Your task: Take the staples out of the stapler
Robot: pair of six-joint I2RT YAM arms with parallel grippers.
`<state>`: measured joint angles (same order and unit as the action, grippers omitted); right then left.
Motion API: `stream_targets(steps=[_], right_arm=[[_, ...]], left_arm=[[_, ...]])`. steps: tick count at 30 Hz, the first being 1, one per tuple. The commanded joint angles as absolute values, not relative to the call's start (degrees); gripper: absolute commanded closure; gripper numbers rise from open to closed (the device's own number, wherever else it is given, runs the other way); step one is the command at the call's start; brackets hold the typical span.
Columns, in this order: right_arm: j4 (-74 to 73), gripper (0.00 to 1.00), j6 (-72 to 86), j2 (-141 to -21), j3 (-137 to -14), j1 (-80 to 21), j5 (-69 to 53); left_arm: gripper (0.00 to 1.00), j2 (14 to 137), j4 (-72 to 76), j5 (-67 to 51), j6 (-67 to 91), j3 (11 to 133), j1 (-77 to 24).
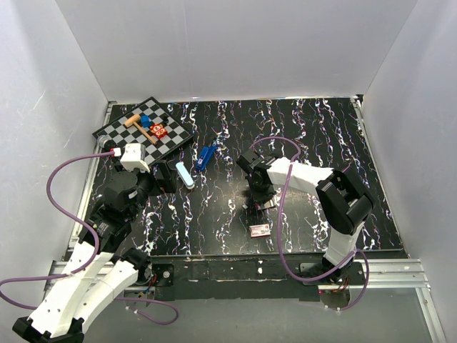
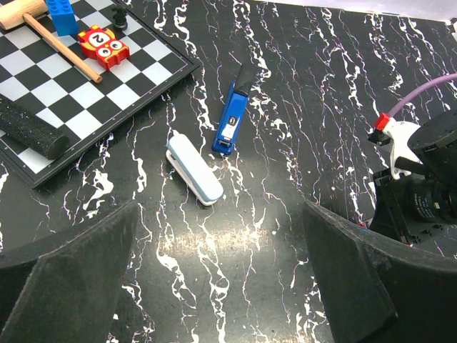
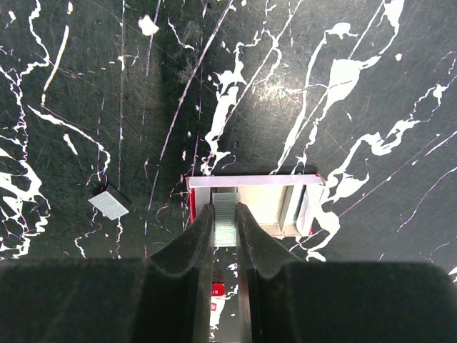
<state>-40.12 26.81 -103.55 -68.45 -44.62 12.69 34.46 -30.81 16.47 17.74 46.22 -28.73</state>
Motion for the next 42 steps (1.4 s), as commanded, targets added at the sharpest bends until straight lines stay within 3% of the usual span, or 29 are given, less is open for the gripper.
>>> stream_targets(steps=[1,6,13,29,42], right_arm=[[-39.20,0.84,27.33,-104.33,-69.70,-44.30,12.48],[-39.20,0.76,27.33,-103.89,-69.79,-44.38,12.48],[-40.25,0.75,27.51,-102.66,-70.66,-44.30,13.71],[-42.19,0.62,28.56,-98.27,-71.46,-44.73,14.59],[-38.14,0.58,24.26,-96.41,-74.52,-48.69,5.80]], left_arm=[[0.02,34.28,-29.53,16.26,17.05,46.14,-28.74],[0.02,34.19,-29.44,16.17,17.05,46.14,-28.74],[0.02,34.19,-29.44,16.17,17.05,46.14,-28.74],[0.02,34.01,-29.36,15.91,17.05,46.14,-28.65],[0.02,34.10,-29.36,15.91,17.14,46.05,-28.39]])
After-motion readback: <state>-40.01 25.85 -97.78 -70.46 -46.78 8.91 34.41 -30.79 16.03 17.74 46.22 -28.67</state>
